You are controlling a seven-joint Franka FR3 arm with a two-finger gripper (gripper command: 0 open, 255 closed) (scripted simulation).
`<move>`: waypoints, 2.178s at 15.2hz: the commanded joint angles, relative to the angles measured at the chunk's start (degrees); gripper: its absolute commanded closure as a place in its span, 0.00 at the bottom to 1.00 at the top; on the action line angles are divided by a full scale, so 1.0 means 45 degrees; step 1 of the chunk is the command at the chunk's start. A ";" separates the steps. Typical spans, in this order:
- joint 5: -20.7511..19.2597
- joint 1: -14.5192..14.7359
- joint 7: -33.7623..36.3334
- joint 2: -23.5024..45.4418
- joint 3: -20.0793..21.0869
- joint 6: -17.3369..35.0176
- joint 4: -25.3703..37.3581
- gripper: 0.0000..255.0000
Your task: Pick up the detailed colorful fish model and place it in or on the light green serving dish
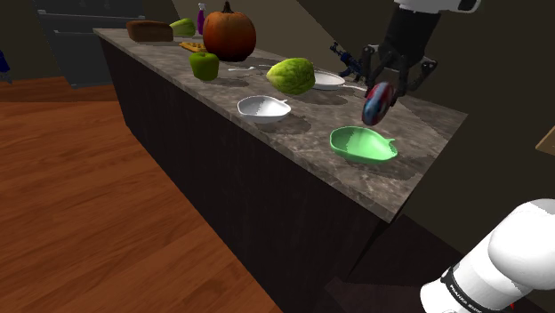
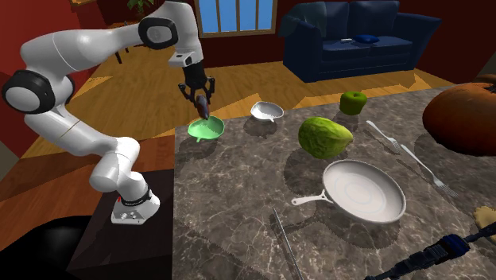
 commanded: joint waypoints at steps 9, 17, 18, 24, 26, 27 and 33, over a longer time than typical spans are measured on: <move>0.0192 0.0149 -0.0040 -0.0599 0.0074 0.1598 -0.2179 1.00; 0.0192 0.0148 -0.0040 -0.0599 0.0075 0.1598 -0.2179 1.00; 0.0193 0.0149 -0.0039 -0.0600 0.0075 0.1598 -0.2179 0.00; 0.0157 0.0124 -0.0019 -0.0505 0.0058 0.1188 -0.1675 0.00; 0.0085 0.0071 0.0033 -0.0266 0.0037 0.0371 -0.0621 0.00; 0.0056 0.0049 0.0056 -0.0154 0.0035 0.0048 -0.0187 0.00; 0.0056 0.0049 0.0056 -0.0154 0.0035 0.0048 -0.0187 0.00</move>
